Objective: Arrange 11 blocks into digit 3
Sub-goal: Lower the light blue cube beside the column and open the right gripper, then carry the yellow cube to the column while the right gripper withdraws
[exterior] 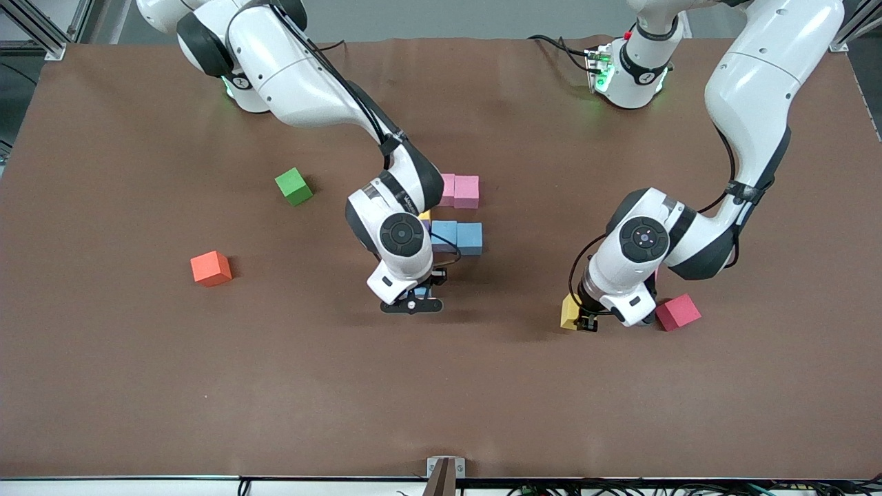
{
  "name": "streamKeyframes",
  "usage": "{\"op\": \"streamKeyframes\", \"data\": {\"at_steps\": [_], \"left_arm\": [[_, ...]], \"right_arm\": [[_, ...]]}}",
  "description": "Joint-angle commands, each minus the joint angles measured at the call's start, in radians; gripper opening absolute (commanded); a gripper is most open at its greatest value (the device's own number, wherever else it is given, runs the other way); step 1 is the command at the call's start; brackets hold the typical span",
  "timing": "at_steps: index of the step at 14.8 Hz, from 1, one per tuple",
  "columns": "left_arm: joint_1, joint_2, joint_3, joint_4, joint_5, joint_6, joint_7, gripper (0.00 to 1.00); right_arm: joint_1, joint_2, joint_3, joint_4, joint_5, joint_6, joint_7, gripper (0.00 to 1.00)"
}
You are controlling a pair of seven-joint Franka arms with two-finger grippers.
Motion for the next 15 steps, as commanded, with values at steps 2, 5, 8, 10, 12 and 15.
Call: {"op": "streamKeyframes", "data": {"at_steps": [2,5,8,10,12,15], "left_arm": [[0.002,0.006,-0.002,0.016,-0.005,-0.013,-0.002,0.43],[0.002,0.007,-0.003,0.027,-0.008,-0.014,-0.002,0.43],[-0.003,0.009,-0.002,0.030,-0.014,-0.014,-0.002,0.43],[-0.009,0.024,-0.002,0.050,-0.019,-0.028,-0.005,0.43],[-0.033,0.059,-0.002,0.111,-0.020,-0.090,-0.046,0.44],[-0.090,0.111,-0.002,0.202,-0.032,-0.175,-0.109,0.44]], "right_arm": [[0.012,-0.036,-0.003,-0.053,-0.001,0.012,0.016,0.02],[0.012,-0.036,-0.003,-0.053,-0.001,0.014,0.016,0.03],[0.017,-0.034,-0.004,-0.052,0.001,0.016,0.022,0.91],[0.014,-0.035,-0.004,-0.052,-0.007,0.008,0.014,1.00],[0.011,-0.036,-0.004,-0.052,-0.010,0.008,0.008,1.00],[0.012,-0.036,-0.004,-0.052,-0.013,0.006,0.006,1.00]]}}
